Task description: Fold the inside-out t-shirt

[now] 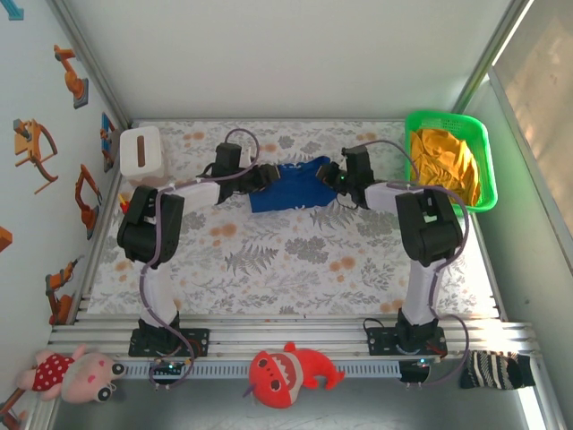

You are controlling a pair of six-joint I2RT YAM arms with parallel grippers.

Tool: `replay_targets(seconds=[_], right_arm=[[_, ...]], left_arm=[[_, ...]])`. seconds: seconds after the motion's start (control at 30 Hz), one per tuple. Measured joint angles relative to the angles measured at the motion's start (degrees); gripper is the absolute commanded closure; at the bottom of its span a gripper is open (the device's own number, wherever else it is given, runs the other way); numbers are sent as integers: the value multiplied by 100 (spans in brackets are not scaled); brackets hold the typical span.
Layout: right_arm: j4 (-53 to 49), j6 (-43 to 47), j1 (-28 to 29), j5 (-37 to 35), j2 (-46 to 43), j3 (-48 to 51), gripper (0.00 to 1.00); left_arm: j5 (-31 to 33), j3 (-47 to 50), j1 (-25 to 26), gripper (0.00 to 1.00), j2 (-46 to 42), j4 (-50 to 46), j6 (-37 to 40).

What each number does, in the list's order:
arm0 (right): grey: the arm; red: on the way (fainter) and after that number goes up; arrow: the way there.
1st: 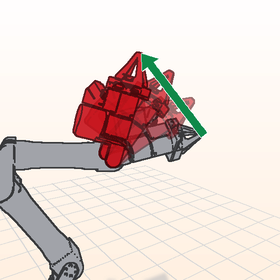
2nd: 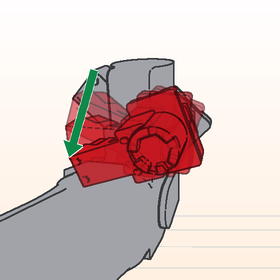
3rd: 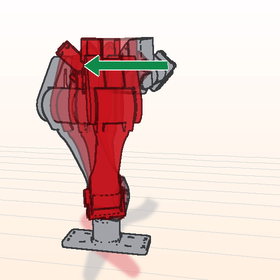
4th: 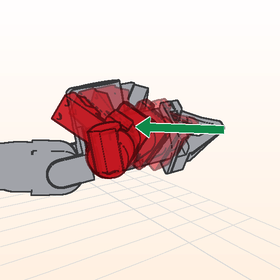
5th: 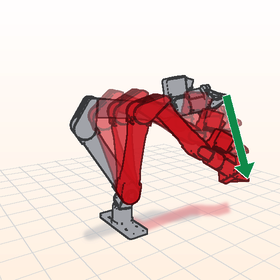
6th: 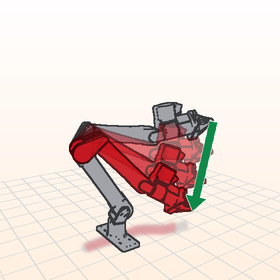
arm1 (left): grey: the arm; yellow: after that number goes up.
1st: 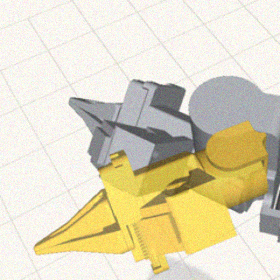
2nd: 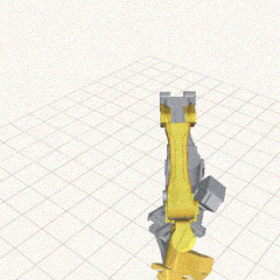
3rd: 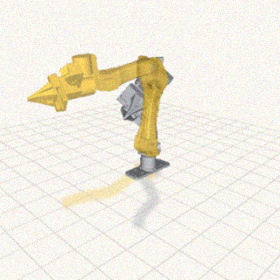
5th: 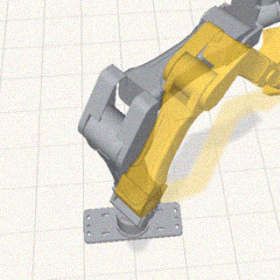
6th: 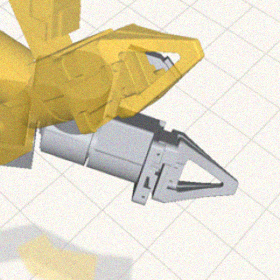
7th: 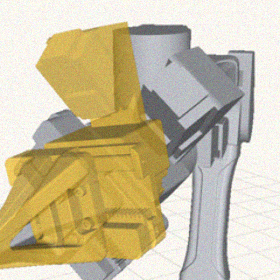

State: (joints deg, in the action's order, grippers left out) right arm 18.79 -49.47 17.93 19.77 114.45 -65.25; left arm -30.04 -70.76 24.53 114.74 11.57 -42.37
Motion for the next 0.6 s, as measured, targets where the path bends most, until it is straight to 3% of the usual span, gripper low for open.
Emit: replay_targets(seconds=[0.37, 0.6], right_arm=[[323, -442, -11, -138, 326, 83, 87], [-94, -234, -11, -96, -302, 103, 68]], left_arm=[[295, -542, -372, 55, 560, -258, 254], [466, -417, -557, 42, -66, -581, 365]])
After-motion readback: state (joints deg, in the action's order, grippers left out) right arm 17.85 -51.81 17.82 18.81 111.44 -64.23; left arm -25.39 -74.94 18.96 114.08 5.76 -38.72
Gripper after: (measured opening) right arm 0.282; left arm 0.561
